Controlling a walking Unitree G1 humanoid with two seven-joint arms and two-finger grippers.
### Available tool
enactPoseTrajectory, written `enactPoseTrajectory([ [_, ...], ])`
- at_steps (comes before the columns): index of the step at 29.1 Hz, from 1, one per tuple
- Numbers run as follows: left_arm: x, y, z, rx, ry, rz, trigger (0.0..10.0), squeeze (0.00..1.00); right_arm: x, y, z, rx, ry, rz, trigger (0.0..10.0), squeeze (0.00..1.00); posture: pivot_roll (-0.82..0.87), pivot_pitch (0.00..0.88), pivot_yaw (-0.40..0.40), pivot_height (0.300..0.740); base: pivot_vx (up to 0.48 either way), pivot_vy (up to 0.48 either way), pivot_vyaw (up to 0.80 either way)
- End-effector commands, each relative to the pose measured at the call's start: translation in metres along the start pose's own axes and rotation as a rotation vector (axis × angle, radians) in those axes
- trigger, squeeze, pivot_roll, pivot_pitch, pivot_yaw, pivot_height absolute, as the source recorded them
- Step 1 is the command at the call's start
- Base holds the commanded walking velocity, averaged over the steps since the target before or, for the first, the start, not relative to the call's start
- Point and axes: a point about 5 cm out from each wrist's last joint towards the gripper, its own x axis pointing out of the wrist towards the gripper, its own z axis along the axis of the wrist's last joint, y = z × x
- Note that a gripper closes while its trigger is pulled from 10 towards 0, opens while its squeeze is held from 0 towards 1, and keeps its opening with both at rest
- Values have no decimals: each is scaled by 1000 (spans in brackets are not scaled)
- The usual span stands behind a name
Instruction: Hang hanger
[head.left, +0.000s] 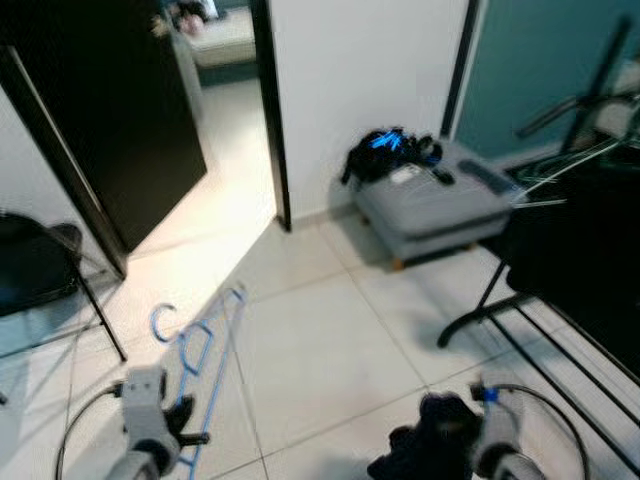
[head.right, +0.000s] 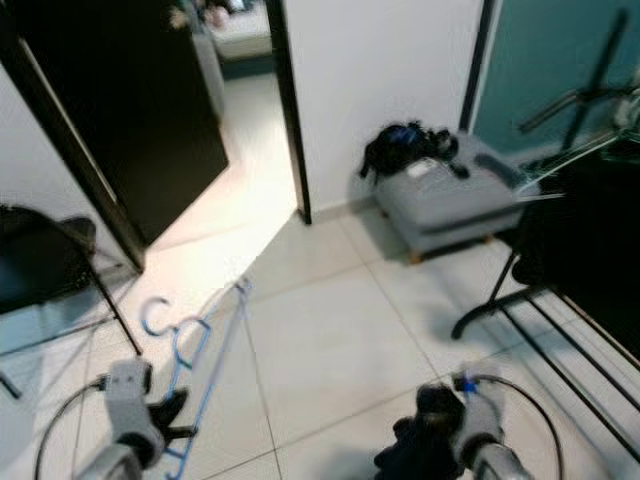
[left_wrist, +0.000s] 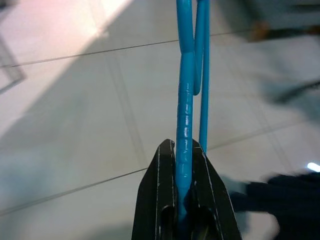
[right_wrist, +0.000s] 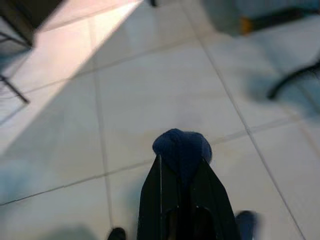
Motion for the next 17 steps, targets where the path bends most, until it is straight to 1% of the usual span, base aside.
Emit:
enactPoseTrajectory([
  [1, -5, 3, -8, -1, 30, 19, 10000, 0, -1, 0, -3, 9, 13, 0, 10000, 0, -10, 70, 27, 735, 0, 0, 800],
  [6, -4, 3, -6, 28, 17, 34, 10000, 0, 0, -1, -2, 2, 13, 11, 10000, 0, -8, 62, 13, 735, 0, 0, 800],
  [12, -4, 0, -7, -2, -1, 47, 10000, 0, 0, -3, 0, -18, 18, 31, 10000, 0, 0, 62, 0, 735, 0, 0, 800],
  [14, -4, -1, -8, -26, -5, 49, 10000, 0, 0, -4, 0, -18, 20, 32, 10000, 0, -4, 60, -12, 735, 0, 0, 800],
  [17, -4, -2, -8, -28, -5, 46, 10000, 0, 0, -4, -1, -17, 23, 34, 10000, 0, -7, 54, -24, 735, 0, 0, 800],
])
